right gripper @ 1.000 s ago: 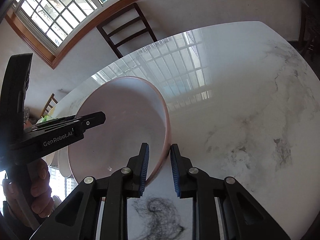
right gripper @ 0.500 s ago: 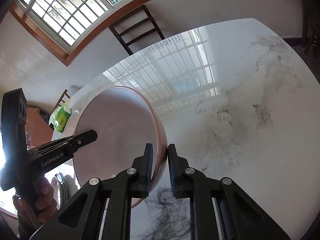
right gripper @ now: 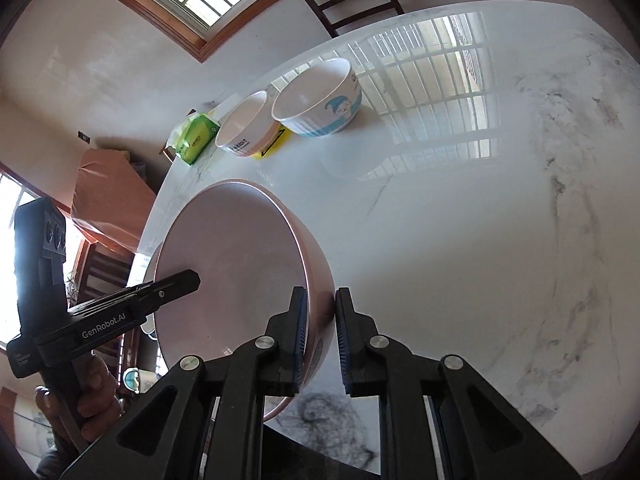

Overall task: Organize plates and bowls
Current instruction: 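Lift the pink bowl and carry it beside the plate stack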

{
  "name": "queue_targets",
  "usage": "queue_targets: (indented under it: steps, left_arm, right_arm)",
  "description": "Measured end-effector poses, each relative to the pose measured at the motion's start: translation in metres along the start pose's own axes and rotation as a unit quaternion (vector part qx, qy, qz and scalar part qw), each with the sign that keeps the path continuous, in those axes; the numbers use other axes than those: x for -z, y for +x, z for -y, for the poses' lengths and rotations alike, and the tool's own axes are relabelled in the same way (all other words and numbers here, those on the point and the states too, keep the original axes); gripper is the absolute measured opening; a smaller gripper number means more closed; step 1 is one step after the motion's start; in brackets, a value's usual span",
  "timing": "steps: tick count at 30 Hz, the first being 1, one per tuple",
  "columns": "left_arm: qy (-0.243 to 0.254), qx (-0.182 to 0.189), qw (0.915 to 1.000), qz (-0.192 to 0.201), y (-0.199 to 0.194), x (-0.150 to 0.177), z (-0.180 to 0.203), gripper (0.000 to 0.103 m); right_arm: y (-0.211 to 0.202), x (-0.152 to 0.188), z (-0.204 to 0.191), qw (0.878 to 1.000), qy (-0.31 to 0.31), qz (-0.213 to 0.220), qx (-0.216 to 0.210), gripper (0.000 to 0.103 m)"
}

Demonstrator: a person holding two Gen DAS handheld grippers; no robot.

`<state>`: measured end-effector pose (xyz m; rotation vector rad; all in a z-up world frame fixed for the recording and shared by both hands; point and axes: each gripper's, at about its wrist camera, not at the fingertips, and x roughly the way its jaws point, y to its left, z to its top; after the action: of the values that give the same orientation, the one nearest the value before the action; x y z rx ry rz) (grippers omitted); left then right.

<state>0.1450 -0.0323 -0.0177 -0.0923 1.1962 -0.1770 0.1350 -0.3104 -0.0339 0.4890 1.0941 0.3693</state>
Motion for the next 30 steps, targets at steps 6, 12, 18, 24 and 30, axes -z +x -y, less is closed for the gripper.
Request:
queue_targets:
  steps: [6,12,18,24,30]
  left_arm:
    - [-0.026,-0.003,0.9997,-0.004,-0.003,0.013,-0.039,0.008]
    - [-0.047,0.001,0.9989,-0.009,0.001,0.017,-0.061,0.008]
    - [-0.051,0.005,0.9987,-0.006,0.0,0.018,-0.069,0.008]
    - [-0.056,0.011,0.9983,-0.005,0.002,0.015,-0.072,0.008]
    - [-0.061,0.013,0.9981,-0.005,0.006,0.013,-0.074,0.008]
  right_arm:
    - [0.024,0.017,-0.035,1.0,-0.021,-0.022,-0.006,0.014]
    - [0.041,0.026,-0.054,0.999,-0.031,-0.038,0.001,0.014]
    - [0.046,0.028,-0.066,0.998,-0.036,-0.045,0.008,0.014]
    - [0.048,0.027,-0.068,0.998,-0.038,-0.047,0.013,0.014]
    - [0.05,0.025,-0.068,0.998,-0.034,-0.048,0.014,0.015]
